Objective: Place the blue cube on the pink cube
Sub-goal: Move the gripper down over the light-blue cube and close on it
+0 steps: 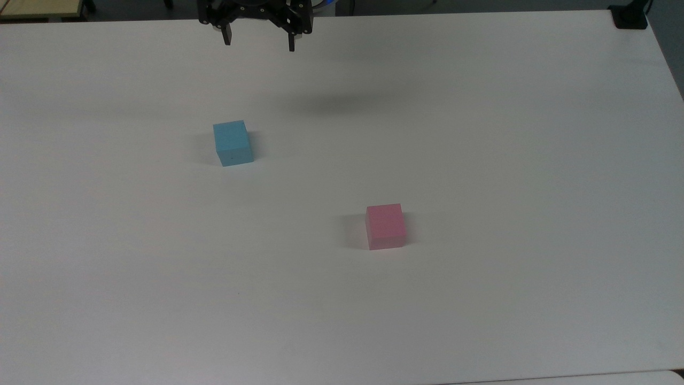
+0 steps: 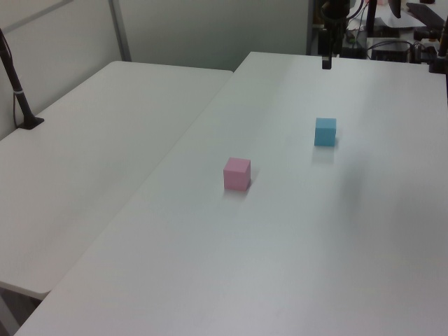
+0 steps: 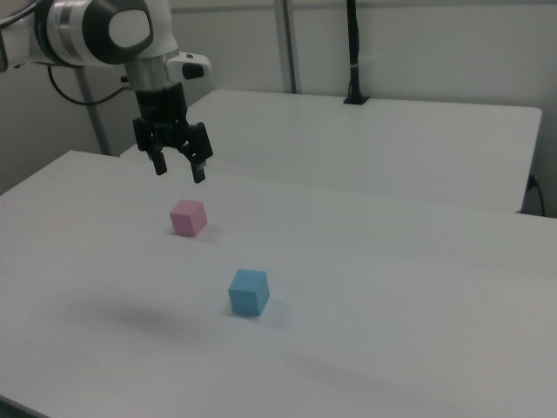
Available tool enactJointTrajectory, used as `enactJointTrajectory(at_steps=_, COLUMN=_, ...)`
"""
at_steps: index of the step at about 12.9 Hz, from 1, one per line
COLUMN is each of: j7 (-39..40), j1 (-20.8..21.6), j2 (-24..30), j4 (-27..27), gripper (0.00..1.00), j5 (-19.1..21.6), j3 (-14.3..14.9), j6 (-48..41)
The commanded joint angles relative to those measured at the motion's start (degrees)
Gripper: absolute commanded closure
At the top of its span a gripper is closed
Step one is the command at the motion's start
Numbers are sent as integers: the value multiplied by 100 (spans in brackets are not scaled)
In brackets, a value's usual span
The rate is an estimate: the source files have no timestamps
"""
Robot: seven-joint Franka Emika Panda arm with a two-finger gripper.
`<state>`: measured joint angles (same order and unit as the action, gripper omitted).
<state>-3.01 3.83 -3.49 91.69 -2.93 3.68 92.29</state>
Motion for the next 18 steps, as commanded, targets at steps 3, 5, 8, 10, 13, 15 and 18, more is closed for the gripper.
enactJointTrajectory(at_steps=3, j7=389, j1=-242, j2=-64, j4=156, gripper=0, j5=47, j3=36, j6=307)
enactJointTrajectory(at_steps=5, j7=389, j1=-242, j2=-64, j4=164, gripper=0, j5=47, j3=36, j6=316)
enactJointTrajectory(at_steps=8, j7=538, j1=-242, j2=-64, j4=156, gripper=0, j5=56, j3=36, j6=316)
enactJointTrajectory(at_steps=10, j7=547, j1=-216, j2=-73, j4=173, gripper=0, j5=56, j3=36, j6=316)
enactJointTrajectory(at_steps=13, j7=565, j1=-207, j2=-108, j4=173, gripper=0, j5=47, j3=36, j6=325)
enactJointTrajectory(at_steps=15, j7=565, j1=-128, j2=-169, j4=173, gripper=0, j5=12, j3=36, j6=325)
enactJointTrajectory(at_steps=18, j7=1082, j1=-189, j2=-310, j4=313, gripper=0, j5=-49, j3=106, j6=369)
